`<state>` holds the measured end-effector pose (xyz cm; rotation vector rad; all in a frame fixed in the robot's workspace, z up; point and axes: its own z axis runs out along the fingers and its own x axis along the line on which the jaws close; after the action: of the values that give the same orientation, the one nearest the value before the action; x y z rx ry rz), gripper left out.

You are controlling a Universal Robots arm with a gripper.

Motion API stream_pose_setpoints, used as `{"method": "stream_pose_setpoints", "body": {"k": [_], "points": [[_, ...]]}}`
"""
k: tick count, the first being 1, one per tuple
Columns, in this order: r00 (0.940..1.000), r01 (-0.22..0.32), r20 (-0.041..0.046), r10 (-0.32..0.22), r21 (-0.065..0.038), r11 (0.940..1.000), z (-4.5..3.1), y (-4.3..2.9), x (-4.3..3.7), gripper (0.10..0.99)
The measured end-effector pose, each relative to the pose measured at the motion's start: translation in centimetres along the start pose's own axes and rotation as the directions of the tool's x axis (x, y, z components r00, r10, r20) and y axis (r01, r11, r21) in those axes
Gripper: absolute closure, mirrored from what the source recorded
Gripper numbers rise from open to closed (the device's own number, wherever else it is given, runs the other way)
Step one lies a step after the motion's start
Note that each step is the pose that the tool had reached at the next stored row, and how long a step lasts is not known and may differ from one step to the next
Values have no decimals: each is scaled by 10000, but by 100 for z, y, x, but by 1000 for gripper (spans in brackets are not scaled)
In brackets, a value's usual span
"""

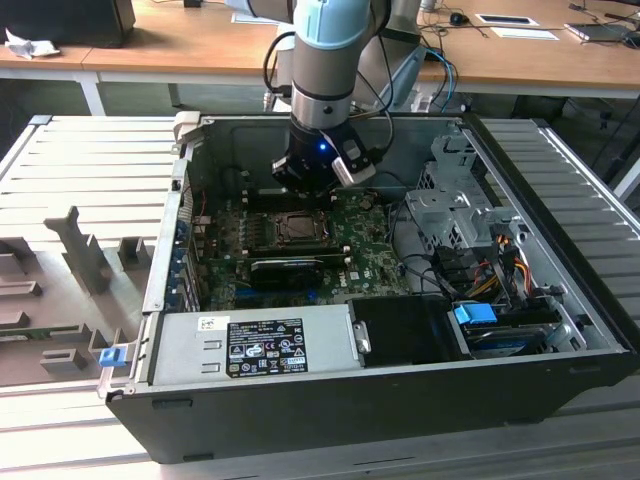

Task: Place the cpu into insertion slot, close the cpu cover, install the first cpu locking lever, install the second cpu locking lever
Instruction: 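Install the first cpu locking lever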

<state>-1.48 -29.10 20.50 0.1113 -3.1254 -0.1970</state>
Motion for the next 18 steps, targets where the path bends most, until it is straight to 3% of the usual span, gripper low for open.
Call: {"method": "stream_pose_setpoints", "body": {"k": [18], "points": [[10000,0,-6,0,-9,10000,39,-60,-4,980]]}}
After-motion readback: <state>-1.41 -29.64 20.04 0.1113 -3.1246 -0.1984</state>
